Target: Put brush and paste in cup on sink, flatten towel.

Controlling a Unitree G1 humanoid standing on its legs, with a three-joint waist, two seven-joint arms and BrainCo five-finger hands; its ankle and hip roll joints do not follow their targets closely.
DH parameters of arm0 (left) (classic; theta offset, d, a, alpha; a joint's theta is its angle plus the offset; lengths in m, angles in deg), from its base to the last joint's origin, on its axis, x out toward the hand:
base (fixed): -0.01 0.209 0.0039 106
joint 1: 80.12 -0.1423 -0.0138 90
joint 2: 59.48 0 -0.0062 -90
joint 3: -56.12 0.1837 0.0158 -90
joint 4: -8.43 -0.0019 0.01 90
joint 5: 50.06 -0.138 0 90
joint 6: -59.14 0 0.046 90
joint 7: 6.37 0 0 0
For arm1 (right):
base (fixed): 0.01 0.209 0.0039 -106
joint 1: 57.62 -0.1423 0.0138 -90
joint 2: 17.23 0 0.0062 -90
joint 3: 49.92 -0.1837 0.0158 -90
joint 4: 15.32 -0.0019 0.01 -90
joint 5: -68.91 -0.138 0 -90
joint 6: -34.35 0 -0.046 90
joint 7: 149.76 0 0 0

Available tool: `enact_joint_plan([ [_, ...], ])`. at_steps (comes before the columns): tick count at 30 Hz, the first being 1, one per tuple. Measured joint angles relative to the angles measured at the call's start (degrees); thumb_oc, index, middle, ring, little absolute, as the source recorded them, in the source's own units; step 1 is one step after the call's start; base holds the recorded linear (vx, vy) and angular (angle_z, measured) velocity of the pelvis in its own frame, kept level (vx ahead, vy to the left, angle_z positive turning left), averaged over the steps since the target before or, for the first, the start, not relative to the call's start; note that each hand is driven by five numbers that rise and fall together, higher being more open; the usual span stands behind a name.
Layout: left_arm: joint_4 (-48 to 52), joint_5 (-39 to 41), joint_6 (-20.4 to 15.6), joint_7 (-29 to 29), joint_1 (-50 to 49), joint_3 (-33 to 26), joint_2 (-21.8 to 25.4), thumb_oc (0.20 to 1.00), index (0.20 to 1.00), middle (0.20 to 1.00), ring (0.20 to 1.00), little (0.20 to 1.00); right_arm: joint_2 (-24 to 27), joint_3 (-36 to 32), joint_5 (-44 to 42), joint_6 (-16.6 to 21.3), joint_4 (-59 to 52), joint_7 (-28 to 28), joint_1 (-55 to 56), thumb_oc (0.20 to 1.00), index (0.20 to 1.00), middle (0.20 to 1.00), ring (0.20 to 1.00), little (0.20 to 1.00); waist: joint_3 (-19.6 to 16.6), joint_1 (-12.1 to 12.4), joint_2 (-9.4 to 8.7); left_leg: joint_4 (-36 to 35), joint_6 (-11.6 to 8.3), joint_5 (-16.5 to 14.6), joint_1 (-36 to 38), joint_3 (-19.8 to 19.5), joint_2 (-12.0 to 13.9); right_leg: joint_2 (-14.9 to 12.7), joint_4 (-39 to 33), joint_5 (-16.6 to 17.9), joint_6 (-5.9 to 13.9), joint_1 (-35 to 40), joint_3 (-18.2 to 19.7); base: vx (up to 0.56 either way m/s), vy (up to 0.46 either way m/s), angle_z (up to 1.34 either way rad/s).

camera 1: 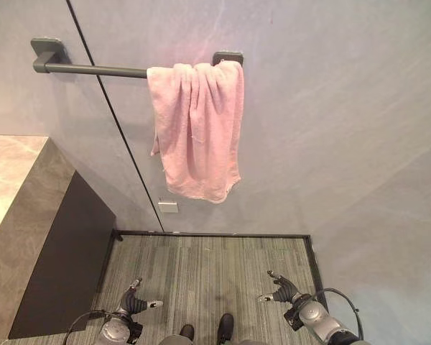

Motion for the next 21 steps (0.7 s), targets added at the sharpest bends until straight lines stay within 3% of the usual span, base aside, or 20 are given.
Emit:
enact_joint_plan([
  [3,0.2,0.0,0.0,0.0,0.1,0.1,0.0,1.000,1.000,1.000,1.000,1.000,0.6,0.6,0.1,0.0,-0.2,0.0,0.2,1.000,1.000,1.000,1.000,1.000,0.1,-0.3,0.14,-0.1,-0.29,0.2,-0.2,-1.0,-0.1,0.1,0.0,-0.4,-0.37,0.0,-0.3,0.00,-0.002,0.13],
  [7,0.7,-0.1,0.0,0.0,2.4,0.6,-0.1,1.000,1.000,1.000,1.000,1.000,1.3,0.6,0.1,0.0,-0.5,0.0,0.2,1.000,1.000,1.000,1.000,1.000,0.6,-0.6,0.56,9.6,-2.99,-1.4,-6.0,-2.7,-2.0,-0.6,0.4,-0.7,-0.36,-0.9,-1.9,0.00,0.073,0.33],
  [8,0.1,-0.1,0.1,0.0,3.3,0.8,-0.1,1.000,1.000,1.000,1.000,1.000,1.6,0.8,0.1,0.0,-0.6,0.0,-0.3,1.000,1.000,1.000,1.000,1.000,1.3,-0.6,0.10,14.6,-5.35,-1.8,-8.5,-1.7,-2.6,-2.1,0.3,-0.2,-2.40,-0.6,-1.6,0.03,0.104,0.17],
  [9,-1.4,-0.1,0.1,0.1,5.3,0.8,-0.2,1.000,1.000,1.000,1.000,1.000,2.0,0.9,0.5,0.0,-0.7,0.0,-1.2,1.000,1.000,1.000,1.000,1.000,2.6,-0.5,-1.08,17.9,-5.93,-2.9,-12.0,2.8,-2.2,-3.3,0.0,-0.2,-3.27,0.0,-1.8,0.07,0.164,0.14],
  [10,-1.2,-0.2,0.1,0.2,5.6,0.3,0.2,1.000,1.000,1.000,1.000,1.000,1.9,0.6,0.7,0.0,-1.0,-0.3,-1.5,1.000,1.000,1.000,1.000,1.000,2.9,-0.4,-1.40,13.8,-4.95,-3.2,-12.3,6.1,0.7,-3.3,0.1,-0.4,-3.45,0.5,-2.2,0.09,0.201,0.12],
  [11,-1.2,-0.1,0.0,0.4,5.8,0.5,0.1,1.000,1.000,1.000,1.000,1.000,2.1,0.3,0.7,0.1,-1.1,-0.8,-1.5,1.000,1.000,1.000,1.000,1.000,3.4,-1.0,-1.10,11.2,-5.05,-2.5,-12.8,4.3,4.0,-3.2,0.2,-0.8,-2.71,1.8,-1.9,0.12,0.301,-0.08],
  [12,-1.4,-0.1,0.0,0.7,5.6,0.8,0.0,1.000,1.000,1.000,1.000,1.000,2.1,0.3,0.7,0.1,-0.9,-1.3,-1.4,1.000,1.000,1.000,1.000,1.000,2.9,-1.3,-0.06,6.7,-8.93,1.1,-13.2,0.0,7.9,-2.0,0.5,-1.8,-1.45,1.8,-1.7,0.10,0.271,-0.20],
  [14,-1.2,-0.1,0.0,1.1,5.8,1.9,-0.3,1.000,1.000,1.000,1.000,1.000,2.5,0.4,0.6,0.0,-0.9,-1.4,-1.2,1.000,1.000,1.000,1.000,1.000,2.9,-2.1,1.20,4.3,-10.27,3.4,-14.2,-0.7,11.3,-1.6,1.1,-2.3,-0.98,2.1,-1.1,0.09,0.435,-0.44],
  [15,-0.7,-0.1,0.1,1.1,5.6,2.3,-0.5,1.000,1.000,1.000,1.000,1.000,3.0,0.4,0.6,-0.1,-0.8,-1.3,-1.1,1.000,1.000,1.000,1.000,1.000,3.1,-2.3,2.17,2.8,-9.36,4.0,-12.2,-2.1,10.5,-1.8,2.5,-2.0,0.35,1.8,1.6,0.12,0.677,-1.27],
  [16,-0.3,-0.2,0.1,1.1,4.7,2.2,-1.6,1.000,1.000,1.000,1.000,1.000,4.0,-0.2,0.6,-0.3,-0.8,-1.2,-1.3,1.000,1.000,1.000,1.000,1.000,2.6,-1.8,3.94,2.1,-5.80,4.5,-6.7,-5.3,5.9,-3.0,3.9,-1.6,1.82,2.2,5.3,0.12,0.706,-1.30],
  [18,1.3,-0.4,0.1,1.1,4.5,2.2,-1.8,1.000,1.000,1.000,1.000,1.000,3.3,-2.2,0.5,-0.7,-1.0,-1.4,-0.4,1.000,1.000,1.000,1.000,1.000,1.8,-2.9,3.62,2.1,-4.46,5.1,-4.4,-3.6,2.6,-6.5,6.1,-2.6,3.82,2.3,7.8,0.10,0.400,-0.77],
  [21,3.7,-0.5,-0.2,0.9,3.7,1.6,-1.4,1.000,1.000,1.000,1.000,1.000,1.1,-3.9,-0.4,-1.1,-1.6,-1.1,0.6,1.000,1.000,1.000,1.000,1.000,0.9,-1.8,3.26,4.3,0.21,3.2,-2.0,0.6,-2.5,-11.3,9.4,-4.2,4.49,2.9,9.6,0.03,0.330,-0.44],
])
